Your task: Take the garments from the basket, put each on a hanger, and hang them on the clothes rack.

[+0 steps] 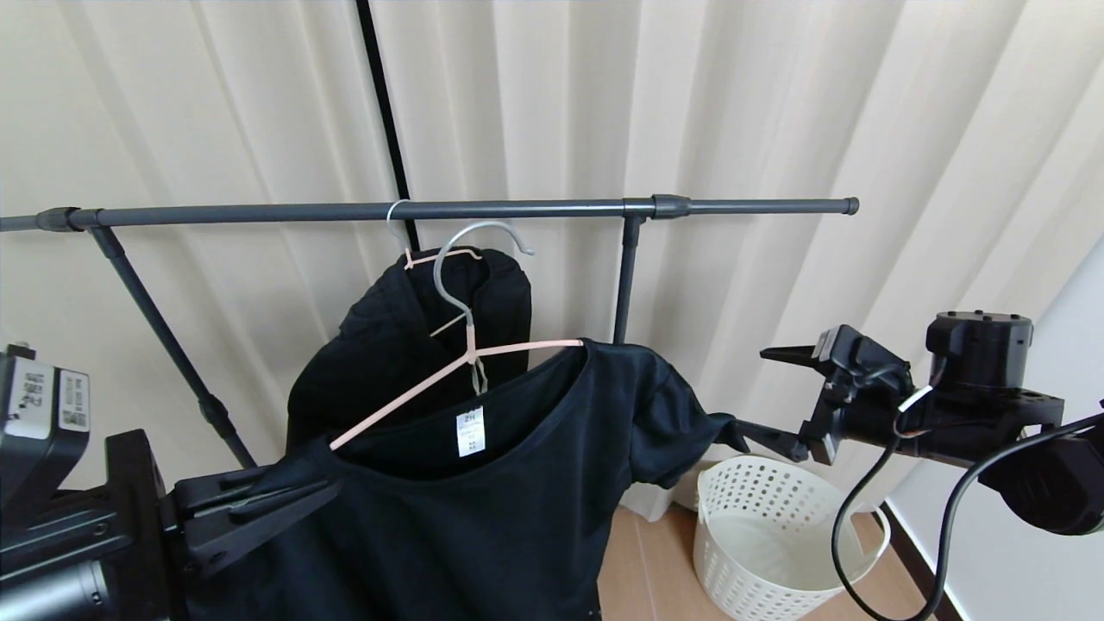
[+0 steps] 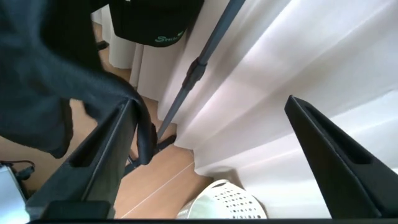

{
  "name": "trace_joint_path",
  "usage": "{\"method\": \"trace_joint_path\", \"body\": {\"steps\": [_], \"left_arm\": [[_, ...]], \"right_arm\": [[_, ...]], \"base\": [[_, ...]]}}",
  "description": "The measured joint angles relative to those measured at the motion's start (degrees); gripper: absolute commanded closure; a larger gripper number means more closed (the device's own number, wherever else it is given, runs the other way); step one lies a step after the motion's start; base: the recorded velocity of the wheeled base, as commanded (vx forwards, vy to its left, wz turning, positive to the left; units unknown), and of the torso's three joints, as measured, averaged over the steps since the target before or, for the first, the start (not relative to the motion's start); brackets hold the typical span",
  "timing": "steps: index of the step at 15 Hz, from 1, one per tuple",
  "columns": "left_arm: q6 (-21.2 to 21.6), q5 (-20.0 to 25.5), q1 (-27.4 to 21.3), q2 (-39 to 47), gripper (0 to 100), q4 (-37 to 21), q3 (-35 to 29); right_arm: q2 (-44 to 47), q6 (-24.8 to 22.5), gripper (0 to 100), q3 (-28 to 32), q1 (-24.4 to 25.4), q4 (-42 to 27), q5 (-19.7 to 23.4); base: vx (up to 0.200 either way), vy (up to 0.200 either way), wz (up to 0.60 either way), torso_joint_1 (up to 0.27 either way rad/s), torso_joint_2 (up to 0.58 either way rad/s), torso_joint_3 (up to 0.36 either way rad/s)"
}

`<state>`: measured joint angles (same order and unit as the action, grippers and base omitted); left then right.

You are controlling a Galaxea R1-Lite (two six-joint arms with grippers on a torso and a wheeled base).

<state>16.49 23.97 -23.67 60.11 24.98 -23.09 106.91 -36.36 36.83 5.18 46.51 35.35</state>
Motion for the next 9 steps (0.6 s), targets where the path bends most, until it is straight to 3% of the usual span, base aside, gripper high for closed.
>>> {"method": "trace_joint_path", "body": {"steps": [9], "left_arm": [[-4.78,-0.77,4.55,4.08,100,0.17,-2.65]], "right_arm": [[-10.41,2.24,0,-3.95,5.47,0.05,0.37]], "base": [[0.0,0.0,0.0,0.0,0.0,0.0]]}}
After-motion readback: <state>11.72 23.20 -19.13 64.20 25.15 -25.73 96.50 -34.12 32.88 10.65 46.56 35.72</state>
